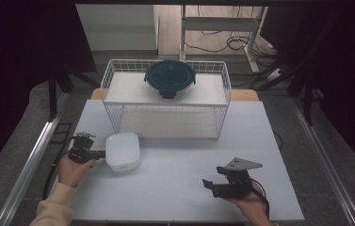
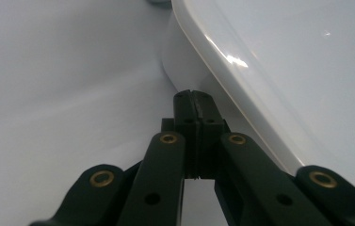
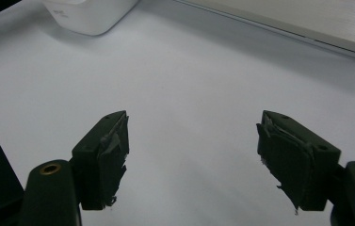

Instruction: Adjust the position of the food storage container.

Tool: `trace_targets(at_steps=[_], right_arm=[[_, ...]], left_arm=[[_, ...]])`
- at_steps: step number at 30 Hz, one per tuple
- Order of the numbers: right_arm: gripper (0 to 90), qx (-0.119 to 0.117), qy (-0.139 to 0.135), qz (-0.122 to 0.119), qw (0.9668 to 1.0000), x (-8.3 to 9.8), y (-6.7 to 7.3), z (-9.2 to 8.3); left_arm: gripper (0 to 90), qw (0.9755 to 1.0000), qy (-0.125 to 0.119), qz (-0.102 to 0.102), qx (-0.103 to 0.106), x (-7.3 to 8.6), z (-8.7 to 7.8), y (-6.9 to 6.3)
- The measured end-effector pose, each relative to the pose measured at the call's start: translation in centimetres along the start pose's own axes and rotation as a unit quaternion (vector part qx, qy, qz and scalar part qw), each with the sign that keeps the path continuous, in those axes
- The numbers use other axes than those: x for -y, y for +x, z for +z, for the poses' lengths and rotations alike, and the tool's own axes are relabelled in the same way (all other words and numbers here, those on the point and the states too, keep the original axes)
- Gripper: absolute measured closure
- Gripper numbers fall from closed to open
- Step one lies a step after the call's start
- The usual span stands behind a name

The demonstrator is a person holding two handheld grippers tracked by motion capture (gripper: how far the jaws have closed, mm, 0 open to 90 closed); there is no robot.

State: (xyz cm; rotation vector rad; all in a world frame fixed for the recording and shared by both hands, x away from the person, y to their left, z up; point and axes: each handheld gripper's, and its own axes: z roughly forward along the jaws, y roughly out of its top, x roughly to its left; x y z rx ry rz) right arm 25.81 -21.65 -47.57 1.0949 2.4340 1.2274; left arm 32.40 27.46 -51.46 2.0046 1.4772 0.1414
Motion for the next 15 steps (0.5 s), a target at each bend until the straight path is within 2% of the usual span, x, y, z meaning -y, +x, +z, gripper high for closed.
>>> trace_targets(at_steps=[5, 9, 12, 15], right_arm=[[25.1, -0.002, -0.001, 0.002, 1.0, 0.0, -0.1, 0.0], [25.1, -0.026, -0.006, 0.017, 0.9995, -0.1, 0.0, -0.1], [25.1, -0.02, -0.006, 0.012, 0.9997, -0.2, 0.1, -0.2], [25.1, -0.018, -0.008, 0.012, 0.9997, -0.1, 0.0, -0.2]], left_arm=[[90.0, 0.9999, 0.003, 0.009, 0.013, -0.6, 0.7, -0.8], [90.0, 0.9998, 0.002, 0.013, 0.018, -1.1, 1.3, -1.6], [90.0, 0.9995, 0.005, 0.016, 0.028, -1.4, 1.9, -2.2], [90.0, 0.9992, 0.006, 0.024, 0.03, -1.6, 2.2, -3.0]])
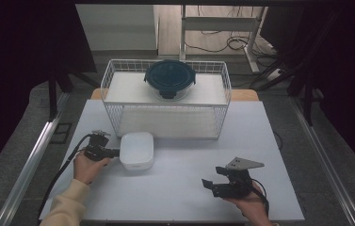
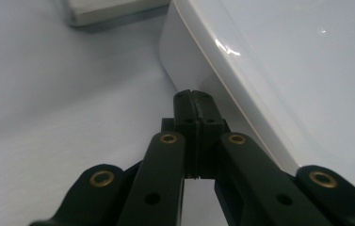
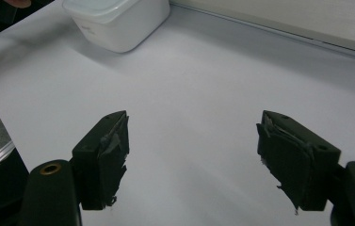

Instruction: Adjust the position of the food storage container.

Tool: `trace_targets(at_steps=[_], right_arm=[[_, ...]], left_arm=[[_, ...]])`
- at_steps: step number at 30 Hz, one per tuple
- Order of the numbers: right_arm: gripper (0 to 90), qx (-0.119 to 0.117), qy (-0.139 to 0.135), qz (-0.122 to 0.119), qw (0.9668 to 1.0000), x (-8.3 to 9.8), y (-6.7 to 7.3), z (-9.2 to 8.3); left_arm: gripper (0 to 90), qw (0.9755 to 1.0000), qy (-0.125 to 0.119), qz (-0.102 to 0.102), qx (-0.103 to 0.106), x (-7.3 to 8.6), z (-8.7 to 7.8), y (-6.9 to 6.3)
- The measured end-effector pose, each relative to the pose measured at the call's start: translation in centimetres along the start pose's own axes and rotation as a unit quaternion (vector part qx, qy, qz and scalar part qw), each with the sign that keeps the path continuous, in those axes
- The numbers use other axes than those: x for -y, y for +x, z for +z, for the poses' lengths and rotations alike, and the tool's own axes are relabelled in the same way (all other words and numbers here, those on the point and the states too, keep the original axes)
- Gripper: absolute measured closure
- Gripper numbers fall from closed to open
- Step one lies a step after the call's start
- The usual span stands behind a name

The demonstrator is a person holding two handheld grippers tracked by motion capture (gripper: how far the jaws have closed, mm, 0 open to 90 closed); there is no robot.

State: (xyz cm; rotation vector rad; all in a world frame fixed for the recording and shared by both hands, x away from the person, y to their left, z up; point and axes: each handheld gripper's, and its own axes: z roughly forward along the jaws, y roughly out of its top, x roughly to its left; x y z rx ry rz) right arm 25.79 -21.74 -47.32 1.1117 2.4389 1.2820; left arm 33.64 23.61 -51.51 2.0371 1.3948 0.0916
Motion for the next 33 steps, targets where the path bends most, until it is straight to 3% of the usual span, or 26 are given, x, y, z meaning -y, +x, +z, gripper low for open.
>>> trace_targets(at_steps=[4, 11, 16, 22, 24, 33], right_arm=[[25.1, 0.001, 0.001, 0.001, 1.0, 0.0, -0.1, 0.1], [25.1, 0.001, 0.003, 0.001, 1.0, 0.0, -0.1, 0.1], [25.1, 0.003, 0.003, 0.0, 1.0, 0.0, -0.2, 0.0], [25.1, 0.002, 0.003, 0.0, 1.0, 0.1, -0.2, 0.1], [25.1, 0.002, 0.003, -0.001, 1.0, 0.1, -0.1, 0.1], [25.1, 0.002, 0.006, -0.002, 1.0, 0.1, -0.1, 0.3]], left_arm=[[90.0, 0.9998, -0.004, 0.002, 0.019, -0.3, 0.5, -1.1], [90.0, 0.9996, -0.004, 0.006, 0.027, -1.2, 1.5, -2.2], [90.0, 0.9991, 0.002, 0.025, 0.034, -2.0, 2.4, -3.9], [90.0, 0.9985, 0.005, 0.03, 0.046, -2.4, 3.4, -5.5], [90.0, 0.9977, 0.007, 0.034, 0.059, -2.5, 3.6, -5.9], [90.0, 0.9969, 0.008, 0.045, 0.063, -3.0, 4.9, -7.8]])
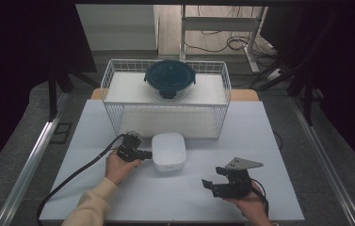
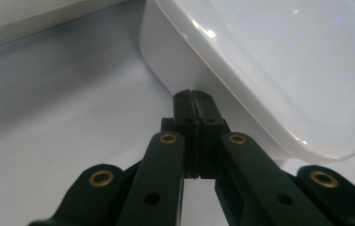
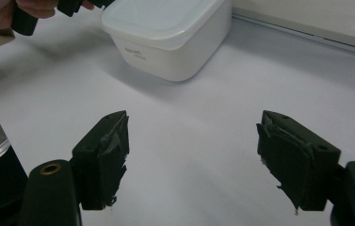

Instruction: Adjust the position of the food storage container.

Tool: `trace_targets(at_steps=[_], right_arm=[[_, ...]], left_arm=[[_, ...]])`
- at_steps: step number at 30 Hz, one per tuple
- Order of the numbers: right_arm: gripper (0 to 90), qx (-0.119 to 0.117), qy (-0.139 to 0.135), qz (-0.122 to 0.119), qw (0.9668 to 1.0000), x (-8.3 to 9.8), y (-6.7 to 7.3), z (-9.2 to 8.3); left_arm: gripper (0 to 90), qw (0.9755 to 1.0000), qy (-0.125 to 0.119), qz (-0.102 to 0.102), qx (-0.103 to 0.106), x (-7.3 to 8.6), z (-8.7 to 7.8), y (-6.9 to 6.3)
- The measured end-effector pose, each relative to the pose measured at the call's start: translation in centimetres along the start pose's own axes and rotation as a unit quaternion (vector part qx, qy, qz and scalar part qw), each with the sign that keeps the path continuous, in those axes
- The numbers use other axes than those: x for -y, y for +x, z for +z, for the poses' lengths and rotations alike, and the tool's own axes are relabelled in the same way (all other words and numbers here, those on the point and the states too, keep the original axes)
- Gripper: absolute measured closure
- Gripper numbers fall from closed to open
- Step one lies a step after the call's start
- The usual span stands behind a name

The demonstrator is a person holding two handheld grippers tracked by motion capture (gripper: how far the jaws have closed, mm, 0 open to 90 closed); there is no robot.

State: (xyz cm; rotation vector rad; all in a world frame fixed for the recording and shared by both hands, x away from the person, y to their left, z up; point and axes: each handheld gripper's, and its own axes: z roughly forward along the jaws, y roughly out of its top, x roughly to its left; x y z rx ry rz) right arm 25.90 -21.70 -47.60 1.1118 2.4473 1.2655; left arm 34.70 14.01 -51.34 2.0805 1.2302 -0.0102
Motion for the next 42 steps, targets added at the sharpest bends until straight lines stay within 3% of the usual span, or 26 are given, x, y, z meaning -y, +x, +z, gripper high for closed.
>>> trace_targets(at_steps=[5, 10, 19, 21, 25, 27, 33, 37, 42], right_arm=[[25.1, -0.001, 0.0, -0.001, 1.0, 0.0, 0.1, 0.0], [25.1, -0.001, 0.001, -0.002, 1.0, 0.1, 0.1, 0.1], [25.1, 0.001, 0.002, -0.001, 1.0, 0.2, -0.1, 0.1], [25.1, 0.002, 0.002, 0.001, 1.0, 0.2, -0.2, 0.1], [25.1, 0.002, 0.0, 0.002, 1.0, 0.3, -0.3, 0.2], [25.1, 0.002, -0.001, 0.003, 1.0, 0.3, -0.3, 0.2], [22.9, 0.002, -0.006, 0.002, 1.0, 0.3, -0.3, 0.2], [22.5, 0.006, -0.007, 0.001, 1.0, 0.3, -0.3, 0.3], [22.1, 0.008, -0.01, 0.003, 0.9999, 0.3, -0.3, 0.2]], left_arm=[[90.0, 0.9999, -0.001, 0.011, -0.005, -0.1, 0.0, -0.1], [89.9, 0.9995, -0.01, 0.023, -0.018, 0.1, -1.1, -0.2], [86.5, 0.9982, -0.04, 0.038, -0.022, 2.7, -4.8, -0.7], [81.3, 0.9972, -0.046, 0.048, -0.035, 3.1, -5.7, -0.9], [48.7, 0.9975, -0.06, 0.026, -0.027, 3.7, -6.6, -1.3], [38.4, 0.9973, -0.064, 0.02, -0.03, 4.2, -6.8, -1.5], [26.9, 0.9965, -0.073, 0.014, -0.038, 5.3, -7.4, -2.0], [25.5, 0.996, -0.084, 0.008, -0.03, 5.4, -7.8, -2.2], [23.0, 0.9955, -0.087, 0.007, -0.036, 5.6, -8.3, -2.3]])
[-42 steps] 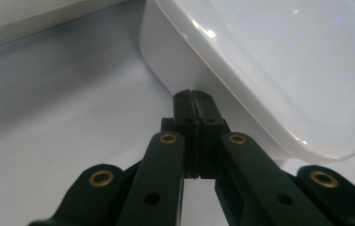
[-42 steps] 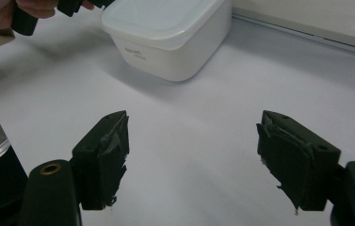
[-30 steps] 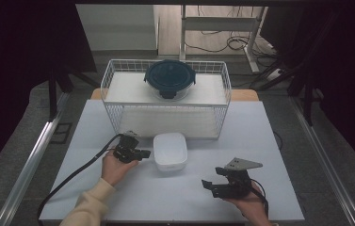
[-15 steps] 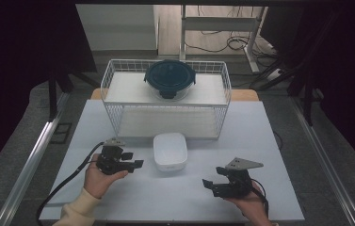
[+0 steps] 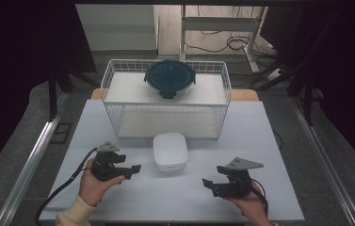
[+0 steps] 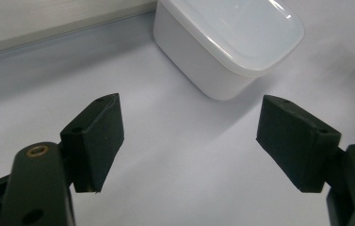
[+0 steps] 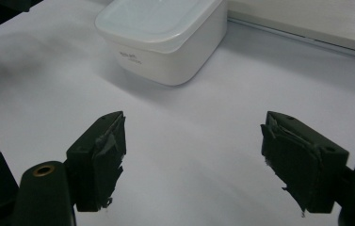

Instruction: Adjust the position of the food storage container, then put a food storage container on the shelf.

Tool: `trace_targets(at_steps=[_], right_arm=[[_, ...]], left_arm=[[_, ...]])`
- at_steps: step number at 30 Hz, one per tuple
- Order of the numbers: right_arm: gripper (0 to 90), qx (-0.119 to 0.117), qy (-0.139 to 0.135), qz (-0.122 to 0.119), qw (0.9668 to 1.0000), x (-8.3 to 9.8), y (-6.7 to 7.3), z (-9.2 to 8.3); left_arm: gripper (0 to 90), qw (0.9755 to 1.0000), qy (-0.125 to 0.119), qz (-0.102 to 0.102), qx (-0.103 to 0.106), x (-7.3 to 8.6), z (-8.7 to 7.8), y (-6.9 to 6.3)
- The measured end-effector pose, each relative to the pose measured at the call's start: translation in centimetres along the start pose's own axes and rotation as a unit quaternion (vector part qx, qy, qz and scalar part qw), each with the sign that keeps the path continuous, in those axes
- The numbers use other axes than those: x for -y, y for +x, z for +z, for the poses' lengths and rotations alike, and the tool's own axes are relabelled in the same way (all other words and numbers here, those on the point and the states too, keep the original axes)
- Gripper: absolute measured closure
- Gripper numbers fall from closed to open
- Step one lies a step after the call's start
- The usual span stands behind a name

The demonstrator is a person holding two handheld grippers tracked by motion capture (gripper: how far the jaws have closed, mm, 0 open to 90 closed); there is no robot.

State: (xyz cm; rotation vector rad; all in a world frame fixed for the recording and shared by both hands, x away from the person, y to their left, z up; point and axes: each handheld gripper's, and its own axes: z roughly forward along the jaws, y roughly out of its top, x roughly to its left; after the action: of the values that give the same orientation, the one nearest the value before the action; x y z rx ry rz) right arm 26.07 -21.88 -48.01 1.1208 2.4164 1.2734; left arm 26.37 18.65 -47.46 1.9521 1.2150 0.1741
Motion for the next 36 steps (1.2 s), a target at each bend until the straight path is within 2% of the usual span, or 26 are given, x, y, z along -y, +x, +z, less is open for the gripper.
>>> trace_targets(at_steps=[2, 4, 11, 14, 17, 20, 23, 25, 28, 34, 35, 36], right_arm=[[22.4, 0.001, -0.004, 0.004, 1.0, -0.1, 0.0, -0.1], [23.1, 0.002, -0.01, 0.012, 0.9999, -0.2, 0.1, -0.2], [24.5, 0.01, -0.012, 0.018, 0.9997, -0.7, 0.5, 0.2], [25.6, 0.002, -0.014, 0.038, 0.9992, -1.4, 0.4, 0.2], [25.7, -0.005, -0.017, 0.045, 0.9988, -2.5, 0.4, 0.5], [25.4, -0.014, -0.018, 0.051, 0.9984, -3.9, 0.6, 1.0], [25.3, -0.012, -0.018, 0.057, 0.9981, -5.4, 0.7, 1.8], [25.7, -0.019, -0.027, 0.069, 0.9971, -6.4, 0.6, 2.2], [25.8, -0.022, -0.021, 0.077, 0.9966, -7.3, 0.4, 2.8], [25.8, -0.023, -0.019, 0.093, 0.9952, -8.3, -0.2, 3.6], [25.8, -0.034, -0.023, 0.109, 0.9932, -8.9, -0.3, 3.9], [25.9, -0.037, -0.023, 0.115, 0.9924, -9.1, -0.3, 4.1]], left_arm=[[22.3, 1.0, -0.002, -0.003, 0.009, 0.0, -0.4, -0.1], [21.3, 0.9992, -0.003, -0.018, 0.036, -0.2, -0.6, -0.2], [21.6, 0.9982, -0.013, -0.036, 0.046, -0.5, -0.6, -0.2], [22.0, 0.9991, -0.017, -0.022, 0.031, -0.8, -0.6, -0.8], [22.0, 0.9991, -0.022, -0.01, 0.035, -1.5, -0.7, -1.5], [22.2, 0.9986, -0.03, -0.012, 0.042, -2.5, -0.6, -1.5], [22.3, 0.9984, -0.035, -0.016, 0.042, -3.4, -0.2, -1.5], [22.4, 0.9986, -0.036, -0.015, 0.037, -3.5, -0.1, -1.5], [22.5, 0.9988, -0.034, -0.011, 0.033, -3.4, 0.0, -1.4], [22.9, 0.9978, -0.039, -0.027, 0.045, -4.2, 0.4, -1.0], [22.8, 0.9973, -0.038, -0.031, 0.054, -4.8, 0.7, -1.2], [22.8, 0.997, -0.04, -0.032, 0.058, -5.1, 0.7, -1.3]])
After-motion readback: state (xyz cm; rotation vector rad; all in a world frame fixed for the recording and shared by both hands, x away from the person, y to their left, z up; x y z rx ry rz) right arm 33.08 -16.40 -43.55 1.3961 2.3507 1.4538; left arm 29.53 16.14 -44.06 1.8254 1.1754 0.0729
